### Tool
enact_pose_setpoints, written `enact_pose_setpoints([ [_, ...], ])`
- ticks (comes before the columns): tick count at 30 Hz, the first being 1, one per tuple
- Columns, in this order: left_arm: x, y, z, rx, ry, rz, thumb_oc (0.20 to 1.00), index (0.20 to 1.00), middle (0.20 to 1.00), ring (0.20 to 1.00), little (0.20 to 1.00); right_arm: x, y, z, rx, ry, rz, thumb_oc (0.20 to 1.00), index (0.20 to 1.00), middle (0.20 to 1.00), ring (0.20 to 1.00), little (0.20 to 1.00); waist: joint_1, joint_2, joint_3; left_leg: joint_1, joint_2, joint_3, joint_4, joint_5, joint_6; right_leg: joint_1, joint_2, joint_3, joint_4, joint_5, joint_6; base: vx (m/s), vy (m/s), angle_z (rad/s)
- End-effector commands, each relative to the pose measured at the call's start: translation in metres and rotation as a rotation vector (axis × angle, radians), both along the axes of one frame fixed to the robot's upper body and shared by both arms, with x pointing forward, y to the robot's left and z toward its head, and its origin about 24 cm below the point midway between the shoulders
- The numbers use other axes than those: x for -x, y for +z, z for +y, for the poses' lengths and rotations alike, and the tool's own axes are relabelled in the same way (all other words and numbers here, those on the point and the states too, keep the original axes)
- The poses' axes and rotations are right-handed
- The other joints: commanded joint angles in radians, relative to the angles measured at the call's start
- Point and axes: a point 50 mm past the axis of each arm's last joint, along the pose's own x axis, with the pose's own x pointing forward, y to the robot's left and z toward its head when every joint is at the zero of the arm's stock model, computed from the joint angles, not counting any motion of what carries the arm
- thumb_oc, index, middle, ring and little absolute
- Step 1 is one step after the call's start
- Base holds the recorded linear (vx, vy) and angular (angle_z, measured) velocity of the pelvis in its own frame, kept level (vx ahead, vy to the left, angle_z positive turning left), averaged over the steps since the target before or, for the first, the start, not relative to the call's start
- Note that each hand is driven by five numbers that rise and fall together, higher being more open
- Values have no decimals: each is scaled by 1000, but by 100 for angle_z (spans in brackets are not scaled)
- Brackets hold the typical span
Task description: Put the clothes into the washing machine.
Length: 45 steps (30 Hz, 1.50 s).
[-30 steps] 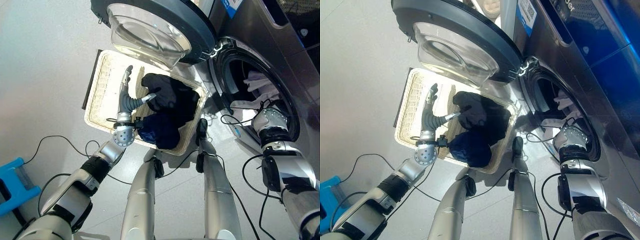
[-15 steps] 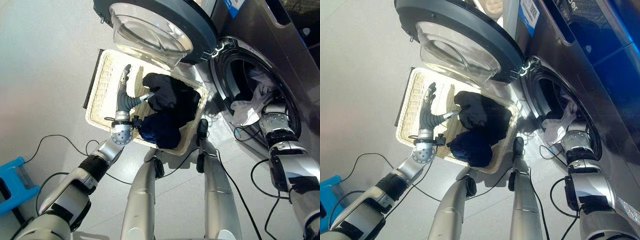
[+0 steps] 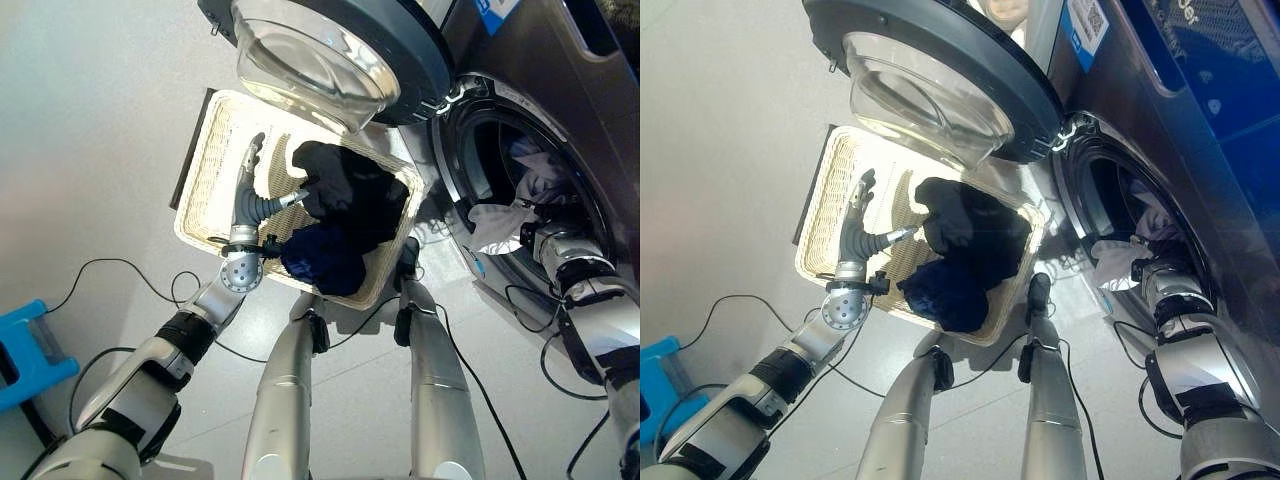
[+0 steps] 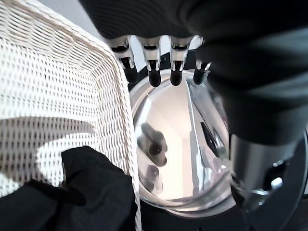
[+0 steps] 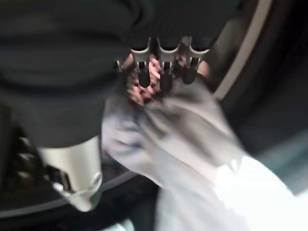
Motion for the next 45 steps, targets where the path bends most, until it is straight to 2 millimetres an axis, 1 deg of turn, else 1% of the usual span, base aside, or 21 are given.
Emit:
enact_pose_setpoints([
  [1,-3,-2,-4,-258,58,-20,1000,1000,1000,1000,1000,12,41,-18,191,-170,-216,1000,1000,1000,1000,1000,2,22,-28,1,-30,41,85,-121,-67,-5,-32,-101,44,-29,116,-8,69,2],
  [4,-7,-7,0,-519,125,-10,1000,1000,1000,1000,1000,9,41,0,177,-166,-397,1000,1000,1000,1000,1000,-21,34,-28,11,-26,56,67,-114,-73,-7,-21,-85,35,-28,117,-2,122,-1],
  [8,-14,-5,7,-676,188,-17,1000,1000,1000,1000,1000,10,38,21,180,-130,-548,1000,1000,1000,1000,1000,-54,40,-28,21,-18,84,55,-110,-81,-13,-8,-61,28,-33,120,-4,136,-11],
  [10,-19,-3,9,-797,228,-41,1000,1000,1000,1000,1000,11,30,33,146,-78,-611,1000,1000,1000,1000,1000,-78,40,-28,18,-15,97,54,-108,-85,-21,1,-47,26,-34,120,-4,106,-11],
  [13,-24,2,10,-969,270,-126,1000,1000,1000,1000,1000,11,21,53,129,27,-636,1000,1000,1000,1000,1000,-109,38,-28,15,-9,123,53,-102,-92,-31,10,-31,16,-32,119,-3,102,-14],
  [15,-25,3,9,-1005,274,-142,1000,1000,1000,1000,1000,11,19,56,130,42,-637,1000,1000,1000,1000,1000,-113,37,-28,14,-8,127,52,-101,-94,-32,11,-28,14,-31,119,2,87,-17],
  [16,-30,6,8,-1139,293,-190,1000,1000,1000,1000,1000,10,12,69,128,131,-633,1000,1000,1000,1000,1000,-140,37,-28,15,-2,148,48,-95,-101,-38,19,-12,5,-29,118,7,115,-18],
  [17,-32,6,7,-1191,300,-205,1000,1000,1000,1000,1000,10,10,73,129,155,-632,1000,1000,1000,1000,1000,-147,36,-28,15,0,155,46,-93,-103,-40,21,-7,1,-27,118,6,183,-27],
  [18,-35,9,5,-1275,314,-241,1000,1000,1000,1000,1000,9,7,84,141,213,-632,1000,1000,1000,1000,1000,-165,36,-28,17,4,172,37,-85,-108,-43,26,3,-9,-23,119,1,93,-17],
  [19,-35,9,5,-1275,314,-241,1000,1000,1000,1000,1000,9,7,84,141,213,-632,1000,1000,1000,1000,1000,-165,36,-28,17,4,172,37,-85,-108,-43,26,3,-9,-23,119,-2,162,-22],
  [20,-40,13,6,-1351,350,-257,1000,1000,1000,1000,1000,9,6,94,158,270,-636,1000,1000,1000,1000,1000,-184,35,-28,16,10,192,30,-77,-113,-50,33,17,-16,-20,119,55,147,-19],
  [21,-41,8,6,-1384,349,-246,1000,1000,1000,1000,1000,10,0,97,163,291,-622,1000,1000,1000,1000,1000,-189,37,-28,41,12,184,32,-97,-125,-26,37,24,-12,-44,128,6,169,-30],
  [22,-45,13,8,-1426,378,-253,1000,1000,1000,1000,1000,9,4,102,179,317,-637,1000,1000,1000,1000,1000,-201,37,-28,15,14,205,26,-71,-117,-53,39,27,-22,-20,117,66,174,-32],
  [23,-47,7,9,-1522,392,-247,1000,1000,1000,1000,1000,11,-2,110,188,350,-634,1000,1000,1000,1000,1000,-213,38,-28,35,19,204,27,-88,-133,-34,48,41,-23,-42,126,11,131,-33],
  [24,-47,7,9,-1534,392,-248,1000,1000,1000,1000,1000,11,-2,110,189,353,-636,1000,1000,1000,1000,1000,-214,37,-28,36,19,206,26,-87,-133,-34,49,42,-24,-42,126,59,132,-28],
  [26,-50,5,12,-1644,392,-237,1000,1000,1000,1000,1000,11,1,116,190,381,-658,1000,1000,1000,1000,1000,-228,35,-28,23,28,222,27,-79,-138,-45,56,51,-27,-38,125,1,67,-26],
  [28,-51,4,12,-1671,387,-235,1000,1000,1000,1000,1000,12,1,117,191,386,-664,1000,1000,1000,1000,1000,-230,33,-28,19,29,224,27,-76,-140,-49,58,54,-29,-36,125,1,23,-7],
  [30,-52,-4,14,-1806,342,-208,1000,1000,1000,1000,1000,12,3,119,171,397,-685,1000,1000,1000,1000,1000,-239,28,-28,4,34,229,28,-70,-144,-59,66,64,-35,-30,124,16,34,3],
  [33,-53,-5,17,-1852,337,-176,1000,1000,1000,1000,1000,11,5,120,148,401,-698,1000,1000,1000,1000,1000,-239,26,-28,-5,36,229,26,-65,-144,-65,70,66,-38,-27,125,7,9,-6],
  [36,-54,-10,27,-1922,340,-95,1000,1000,1000,1000,1000,12,9,122,148,403,-729,1000,1000,1000,1000,1000,-235,18,-28,-25,36,223,27,-60,-143,-72,77,66,-43,-23,124,0,0,0],
  [45,-50,-19,40,-1942,324,-28,1000,1000,1000,1000,1000,13,9,125,134,403,-740,1000,1000,1000,1000,1000,-221,4,-28,-53,32,199,21,-52,-144,-83,83,61,-53,-13,126,-2,-19,0],
])
